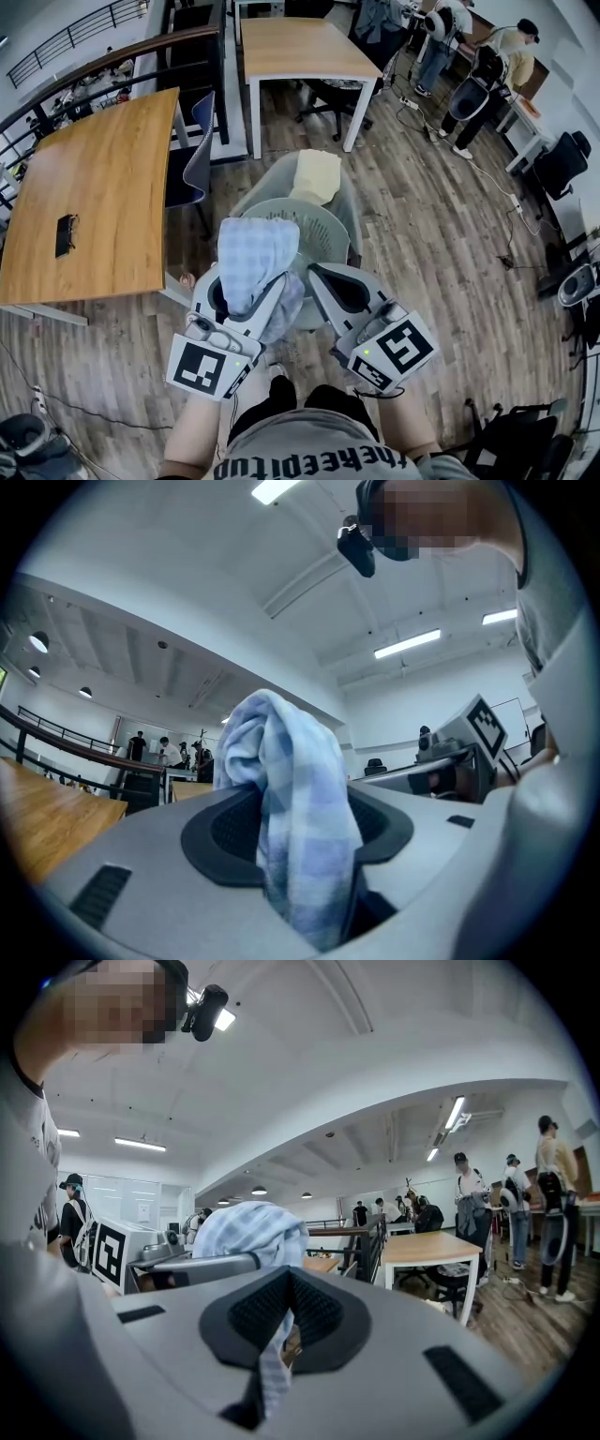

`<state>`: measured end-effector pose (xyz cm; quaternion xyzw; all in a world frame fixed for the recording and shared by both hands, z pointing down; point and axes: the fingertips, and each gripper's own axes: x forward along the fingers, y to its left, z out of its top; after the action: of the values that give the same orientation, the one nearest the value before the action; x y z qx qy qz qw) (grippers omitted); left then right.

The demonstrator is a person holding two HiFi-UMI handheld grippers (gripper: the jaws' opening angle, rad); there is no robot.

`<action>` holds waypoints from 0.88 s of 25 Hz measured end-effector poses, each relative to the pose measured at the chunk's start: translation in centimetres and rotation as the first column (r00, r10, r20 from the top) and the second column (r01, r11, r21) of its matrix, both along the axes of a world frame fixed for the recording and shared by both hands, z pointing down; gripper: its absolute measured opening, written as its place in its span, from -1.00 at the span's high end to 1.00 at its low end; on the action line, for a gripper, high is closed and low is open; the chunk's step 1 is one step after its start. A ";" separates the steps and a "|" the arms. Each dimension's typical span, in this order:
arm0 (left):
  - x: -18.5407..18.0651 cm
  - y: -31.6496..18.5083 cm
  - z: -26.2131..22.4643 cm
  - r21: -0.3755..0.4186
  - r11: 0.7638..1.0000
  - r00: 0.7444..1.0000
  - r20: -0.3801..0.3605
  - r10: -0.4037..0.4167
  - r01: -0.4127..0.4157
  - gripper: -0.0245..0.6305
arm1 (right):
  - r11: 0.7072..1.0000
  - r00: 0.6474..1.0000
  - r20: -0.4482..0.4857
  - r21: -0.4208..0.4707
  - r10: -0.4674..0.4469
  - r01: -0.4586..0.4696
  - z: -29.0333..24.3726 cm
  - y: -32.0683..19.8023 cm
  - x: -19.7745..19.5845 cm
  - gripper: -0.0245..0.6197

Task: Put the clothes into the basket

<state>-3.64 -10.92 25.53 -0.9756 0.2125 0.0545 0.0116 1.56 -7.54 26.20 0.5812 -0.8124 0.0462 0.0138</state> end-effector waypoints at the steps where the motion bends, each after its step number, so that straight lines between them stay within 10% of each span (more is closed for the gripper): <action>1: -0.1 -0.2 -0.1 0.000 1.000 1.000 -0.002 0.005 -0.005 0.23 | 1.000 1.000 -0.001 -0.001 0.005 -0.005 0.0 -0.1 -0.2 0.90; 22: -0.2 -2.7 -0.4 0.005 1.000 0.999 -0.025 -0.023 0.023 0.23 | 1.000 1.000 -0.020 -0.002 -0.015 0.015 0.0 -2.6 0.2 0.90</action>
<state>-3.83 -13.64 25.08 -0.9722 0.2238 0.0673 0.0123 1.72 -10.18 26.16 0.5756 -0.8163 0.0414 0.0227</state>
